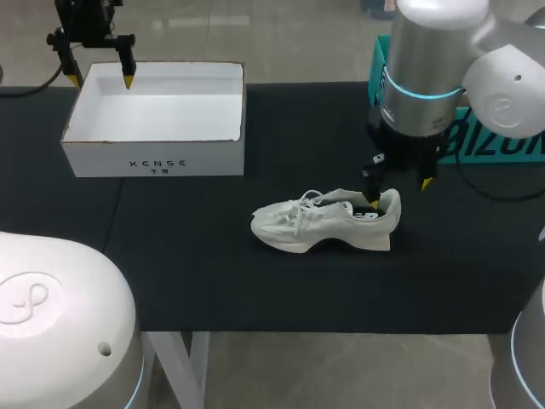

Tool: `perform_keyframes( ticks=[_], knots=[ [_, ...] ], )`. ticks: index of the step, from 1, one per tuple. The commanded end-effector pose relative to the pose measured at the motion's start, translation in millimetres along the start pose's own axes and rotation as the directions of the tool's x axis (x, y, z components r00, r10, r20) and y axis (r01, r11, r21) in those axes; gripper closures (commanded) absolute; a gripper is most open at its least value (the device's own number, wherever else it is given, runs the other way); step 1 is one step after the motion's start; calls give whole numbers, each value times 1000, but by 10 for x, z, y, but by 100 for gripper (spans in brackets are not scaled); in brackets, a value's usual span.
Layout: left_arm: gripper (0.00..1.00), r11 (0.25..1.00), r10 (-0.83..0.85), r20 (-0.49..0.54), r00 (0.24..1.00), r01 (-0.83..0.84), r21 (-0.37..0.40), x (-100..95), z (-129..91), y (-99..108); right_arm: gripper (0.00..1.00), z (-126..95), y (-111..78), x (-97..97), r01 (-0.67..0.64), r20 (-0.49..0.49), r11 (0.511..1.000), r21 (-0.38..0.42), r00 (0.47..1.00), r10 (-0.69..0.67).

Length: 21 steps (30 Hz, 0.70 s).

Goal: Take the shoe out of the shoebox, open the shoe tongue, remove and reinsert the insole, then place the shoe into the shoebox

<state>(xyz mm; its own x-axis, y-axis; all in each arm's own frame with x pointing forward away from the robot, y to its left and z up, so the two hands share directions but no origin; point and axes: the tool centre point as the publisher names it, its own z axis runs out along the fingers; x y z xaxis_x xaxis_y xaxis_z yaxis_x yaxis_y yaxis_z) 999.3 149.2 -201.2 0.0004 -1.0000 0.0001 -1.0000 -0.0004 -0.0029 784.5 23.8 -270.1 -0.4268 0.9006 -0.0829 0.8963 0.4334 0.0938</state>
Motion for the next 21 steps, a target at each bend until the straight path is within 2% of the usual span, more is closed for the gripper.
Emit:
perform_keyframes(
  ticks=[1,2,4,7,9,10,11,12,21],
  knots=[
    [0,1000,0,0,1000,0,-1,-3,-5,-1,0,20,-67,-53,274,-156,952,-141,943,-294],
    [0,1000,0,0,1000,0,-1,-3,-5,-1,0,20,-67,-53,274,-156,952,-141,943,-294],
    [0,1000,0,0,1000,0,-1,-3,-5,-1,0,-4,-22,-162,343,-127,908,-242,916,-380],
    [0,1000,0,0,1000,0,-1,-3,-5,-1,0,-41,61,-290,424,-145,809,-407,845,-515],
    [0,1000,0,0,1000,0,-1,-3,-5,-1,0,-65,107,-351,459,-166,727,-511,777,-607],
    [0,1000,0,0,1000,0,-1,-3,-5,-1,0,-93,124,-368,449,-243,685,-574,705,-666],
    [0,1000,0,0,1000,0,-1,-3,-5,-1,0,-107,146,-393,448,-305,674,-587,648,-697],
    [0,1000,0,0,1000,0,-1,-3,-5,-1,0,-91,175,-404,468,-349,699,-540,631,-692],
    [0,1000,0,0,1000,0,-1,-3,-5,-1,0,-91,175,-404,468,-349,699,-540,631,-692]
  ],
)
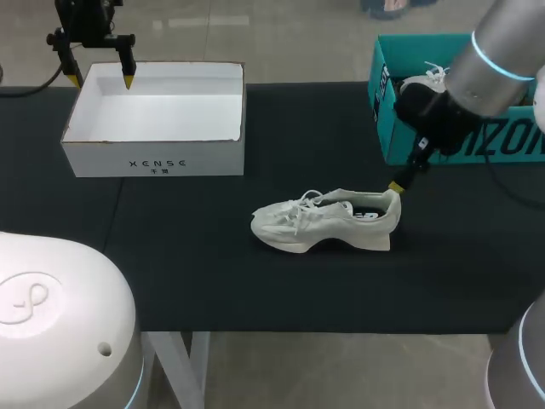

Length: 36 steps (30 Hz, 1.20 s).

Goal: Take the shoe out of the shoebox, open the shoe tongue, remove and reinsert the insole, then place the shoe into the shoebox

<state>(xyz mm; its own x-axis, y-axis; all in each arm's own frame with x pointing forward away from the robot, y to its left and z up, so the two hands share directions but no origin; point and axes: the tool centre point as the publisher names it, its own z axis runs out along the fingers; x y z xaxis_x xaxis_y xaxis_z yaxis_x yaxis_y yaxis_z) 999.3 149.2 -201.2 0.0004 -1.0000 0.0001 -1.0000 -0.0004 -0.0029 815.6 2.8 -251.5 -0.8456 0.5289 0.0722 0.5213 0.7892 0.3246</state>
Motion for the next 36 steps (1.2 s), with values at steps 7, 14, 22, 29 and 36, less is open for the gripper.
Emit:
perform_keyframes(
  ticks=[7,14,22,29,36],
  knots=[
    [0,1000,0,0,1000,0,-1,-3,-5,-1,0,258,-100,-140,283,-107,875,-392,931,-349],
    [0,1000,0,0,1000,0,-1,-3,-5,-1,0,464,-154,-365,392,-79,847,-358,892,-446],
    [0,1000,0,0,1000,0,-1,-3,-5,-1,0,464,-154,-365,392,-79,847,-358,892,-446],
    [0,1000,0,0,1000,0,-1,-3,-5,-1,0,519,-203,-394,360,-67,843,-400,906,-418],
    [0,1000,0,0,1000,0,-1,-3,-5,-1,0,750,-352,-475,365,-12,794,-487,906,-423]
  ],
)
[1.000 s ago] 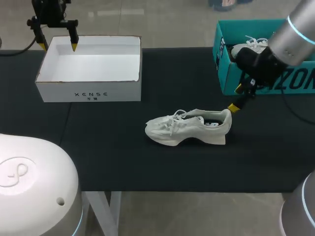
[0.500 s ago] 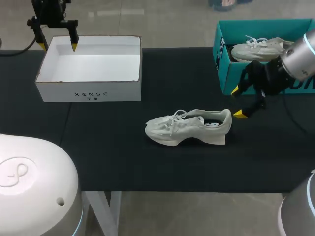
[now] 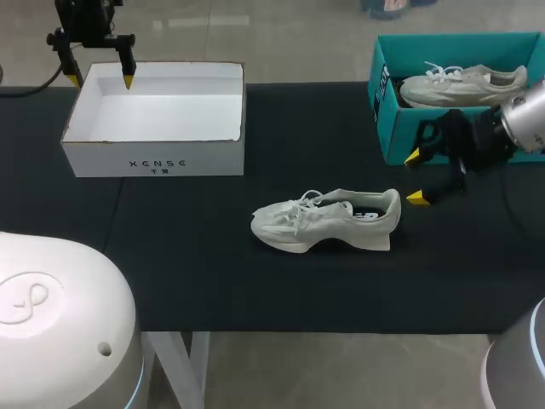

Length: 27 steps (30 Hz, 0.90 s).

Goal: Take the shoe out of the shoebox, open the shoe tongue, remove and reinsert the insole, then place the shoe into the shoebox

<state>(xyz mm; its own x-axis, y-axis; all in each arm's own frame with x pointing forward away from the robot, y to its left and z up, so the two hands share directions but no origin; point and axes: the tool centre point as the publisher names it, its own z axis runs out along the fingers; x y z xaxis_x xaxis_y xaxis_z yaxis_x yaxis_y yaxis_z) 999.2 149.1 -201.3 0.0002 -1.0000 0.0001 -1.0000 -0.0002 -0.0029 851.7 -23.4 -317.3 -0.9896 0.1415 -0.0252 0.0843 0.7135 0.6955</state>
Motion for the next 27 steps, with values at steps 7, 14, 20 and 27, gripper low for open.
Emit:
perform_keyframes(
  ticks=[7,14,20,27],
  knots=[
    [0,1000,0,0,1000,0,-1,-4,-5,-2,0,289,-321,101,57,-1,994,-89,998,-58],
    [0,1000,0,0,1000,0,-1,-4,-5,-2,0,539,-425,99,50,-14,991,-125,999,-53],
    [0,1000,0,0,1000,0,-1,-4,-5,-2,0,760,-468,51,24,-12,983,-183,1000,-27],
    [0,1000,0,0,1000,0,-1,-4,-5,-2,0,986,-407,46,24,-23,978,-208,999,-29]
  ],
)
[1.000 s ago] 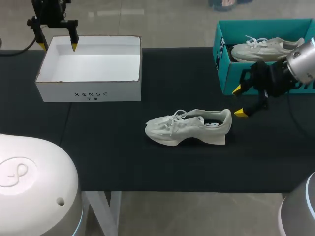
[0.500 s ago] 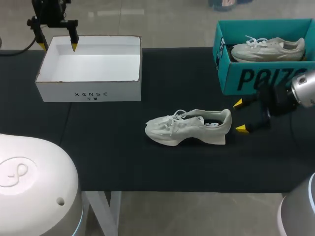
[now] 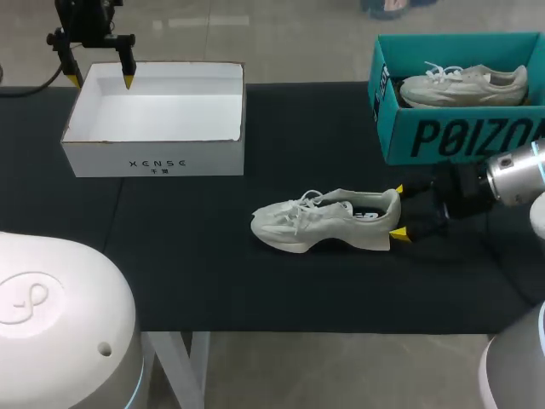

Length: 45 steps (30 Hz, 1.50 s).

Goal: Take the shoe out of the shoebox, open the shoe tongue, remove and reinsert the insole, then place the shoe into the shoebox

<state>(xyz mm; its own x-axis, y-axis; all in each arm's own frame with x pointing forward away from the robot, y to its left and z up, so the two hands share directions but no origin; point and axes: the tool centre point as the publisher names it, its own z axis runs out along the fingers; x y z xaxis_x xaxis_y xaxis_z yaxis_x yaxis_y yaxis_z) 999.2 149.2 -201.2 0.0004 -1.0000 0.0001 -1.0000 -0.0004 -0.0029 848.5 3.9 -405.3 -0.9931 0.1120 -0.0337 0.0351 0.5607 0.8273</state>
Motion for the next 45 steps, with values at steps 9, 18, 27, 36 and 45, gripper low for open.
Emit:
perform_keyframes(
  ticks=[9,18,27,36,45],
  knots=[
    [0,1000,0,0,1000,0,-1,-3,-5,-2,0,375,-99,-37,-28,-12,999,-30,1000,28],
    [0,1000,0,0,1000,0,-1,-3,-5,-2,100,400,-51,-100,10,-21,1000,-19,1000,-10],
    [0,1000,0,0,1000,0,-1,-3,-5,-2,100,389,-60,-118,19,-67,1000,0,998,-19],
    [0,1000,0,0,1000,0,-1,-3,-5,-2,100,389,-60,-118,19,-67,1000,0,998,-19],
    [0,1000,0,0,1000,0,-1,-3,-5,-2,100,389,-60,-118,19,-67,1000,0,998,-19]
  ],
)
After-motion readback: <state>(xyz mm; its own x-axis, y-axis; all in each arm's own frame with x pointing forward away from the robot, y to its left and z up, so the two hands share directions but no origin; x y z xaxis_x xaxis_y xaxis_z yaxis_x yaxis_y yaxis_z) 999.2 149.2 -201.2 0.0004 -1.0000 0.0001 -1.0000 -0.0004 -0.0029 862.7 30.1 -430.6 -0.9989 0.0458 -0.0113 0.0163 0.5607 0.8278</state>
